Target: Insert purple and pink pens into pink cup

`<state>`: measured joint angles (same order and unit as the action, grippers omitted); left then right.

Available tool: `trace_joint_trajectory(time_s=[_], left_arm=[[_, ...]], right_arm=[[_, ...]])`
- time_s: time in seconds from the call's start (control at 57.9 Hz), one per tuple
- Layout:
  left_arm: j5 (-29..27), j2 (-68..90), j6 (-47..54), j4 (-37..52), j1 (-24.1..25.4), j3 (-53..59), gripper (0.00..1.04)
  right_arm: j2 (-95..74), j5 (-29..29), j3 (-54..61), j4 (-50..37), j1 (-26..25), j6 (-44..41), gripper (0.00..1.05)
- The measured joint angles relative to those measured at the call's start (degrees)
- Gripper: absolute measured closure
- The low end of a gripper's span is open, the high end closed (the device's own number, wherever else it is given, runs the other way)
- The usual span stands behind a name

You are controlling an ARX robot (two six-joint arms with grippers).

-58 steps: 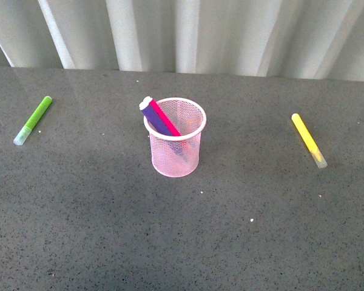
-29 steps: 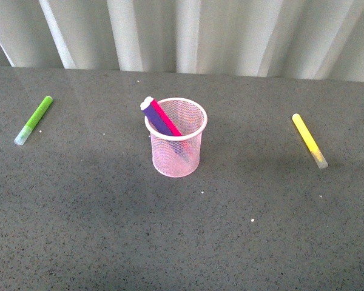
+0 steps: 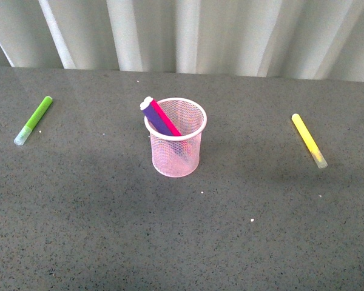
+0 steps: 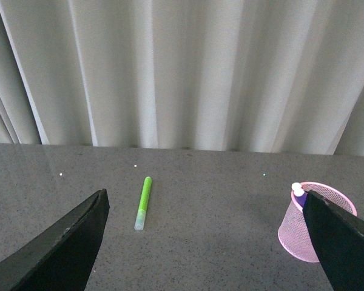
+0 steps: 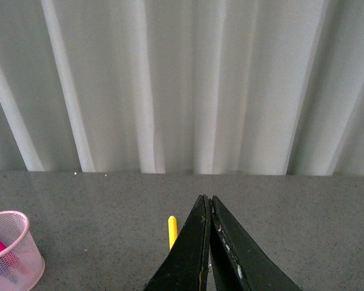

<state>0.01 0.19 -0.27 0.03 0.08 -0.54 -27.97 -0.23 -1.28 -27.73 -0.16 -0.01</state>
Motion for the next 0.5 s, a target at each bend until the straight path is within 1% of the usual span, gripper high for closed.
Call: trace_joint_trajectory(time_s=[0.501], left_arm=[[0.00,0.00,0.00,0.00,0.00,0.00,0.07]], right_arm=[[14.93,0.17,0.04,14.51,0.00,0.02,1.01]])
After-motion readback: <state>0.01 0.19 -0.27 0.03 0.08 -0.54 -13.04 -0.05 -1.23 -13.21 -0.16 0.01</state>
